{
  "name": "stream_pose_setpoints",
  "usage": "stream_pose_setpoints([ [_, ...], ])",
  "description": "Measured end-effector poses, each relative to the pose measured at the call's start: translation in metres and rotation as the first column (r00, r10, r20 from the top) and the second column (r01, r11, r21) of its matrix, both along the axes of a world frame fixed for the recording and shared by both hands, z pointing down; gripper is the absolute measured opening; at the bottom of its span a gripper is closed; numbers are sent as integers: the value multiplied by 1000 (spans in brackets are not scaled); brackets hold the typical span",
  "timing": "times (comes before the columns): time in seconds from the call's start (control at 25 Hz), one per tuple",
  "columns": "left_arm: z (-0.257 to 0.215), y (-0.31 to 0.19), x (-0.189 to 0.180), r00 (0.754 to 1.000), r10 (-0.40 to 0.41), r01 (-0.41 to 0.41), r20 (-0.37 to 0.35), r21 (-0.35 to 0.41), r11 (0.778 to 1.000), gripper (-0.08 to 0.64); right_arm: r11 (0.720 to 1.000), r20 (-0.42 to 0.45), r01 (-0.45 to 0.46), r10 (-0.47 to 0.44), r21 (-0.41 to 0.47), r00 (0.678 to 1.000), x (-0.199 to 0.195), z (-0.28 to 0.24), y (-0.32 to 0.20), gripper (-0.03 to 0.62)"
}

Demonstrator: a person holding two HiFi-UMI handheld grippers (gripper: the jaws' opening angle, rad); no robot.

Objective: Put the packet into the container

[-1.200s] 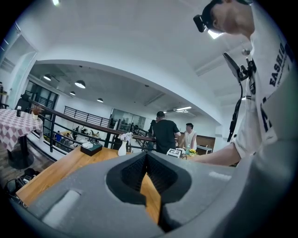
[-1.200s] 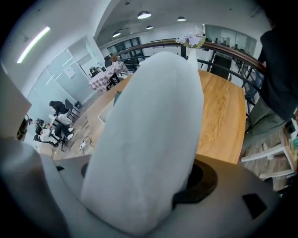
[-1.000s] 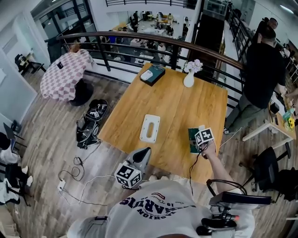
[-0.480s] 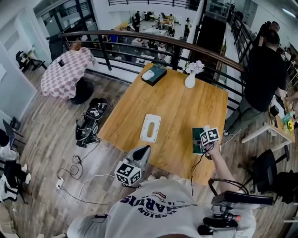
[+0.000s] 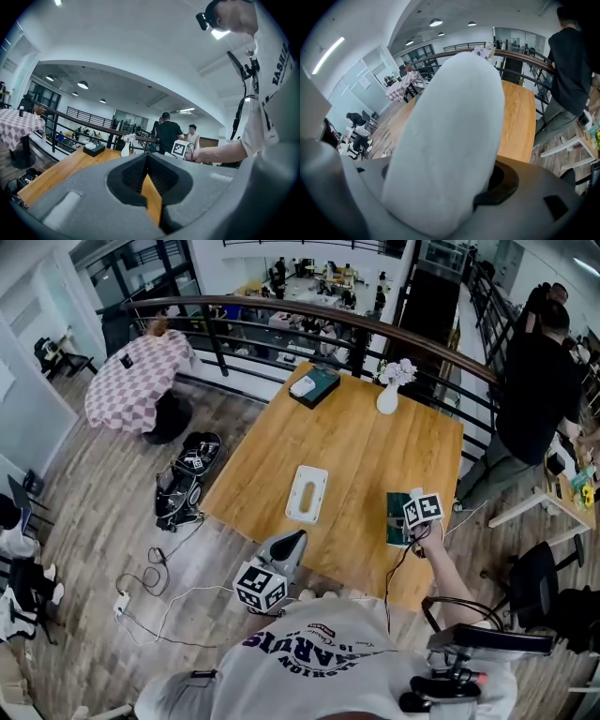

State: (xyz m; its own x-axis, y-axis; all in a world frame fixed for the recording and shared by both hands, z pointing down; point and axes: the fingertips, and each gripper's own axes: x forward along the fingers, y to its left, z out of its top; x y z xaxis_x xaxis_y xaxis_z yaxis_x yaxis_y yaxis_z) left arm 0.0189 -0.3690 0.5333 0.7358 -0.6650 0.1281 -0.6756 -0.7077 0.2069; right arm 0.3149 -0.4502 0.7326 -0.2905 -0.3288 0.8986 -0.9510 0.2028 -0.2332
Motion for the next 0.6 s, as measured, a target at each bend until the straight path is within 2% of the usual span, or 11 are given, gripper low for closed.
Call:
stream_pose_setpoints([
  [0.24,-2,-4,-20,999,-46,46,-1,-4,999,0,1000,63,-5,6,-16,998,-28,-6,-15,370],
  [0.36,0,-1,-35,997,-83,83,-2,-11,996,0,999,90,20,-17,-28,996,-55,-8,-25,370],
  [0.6,-1,6,-61,986,-165,165,2,-22,986,0,996,215,44,-27,-75,976,-121,-14,-50,370],
])
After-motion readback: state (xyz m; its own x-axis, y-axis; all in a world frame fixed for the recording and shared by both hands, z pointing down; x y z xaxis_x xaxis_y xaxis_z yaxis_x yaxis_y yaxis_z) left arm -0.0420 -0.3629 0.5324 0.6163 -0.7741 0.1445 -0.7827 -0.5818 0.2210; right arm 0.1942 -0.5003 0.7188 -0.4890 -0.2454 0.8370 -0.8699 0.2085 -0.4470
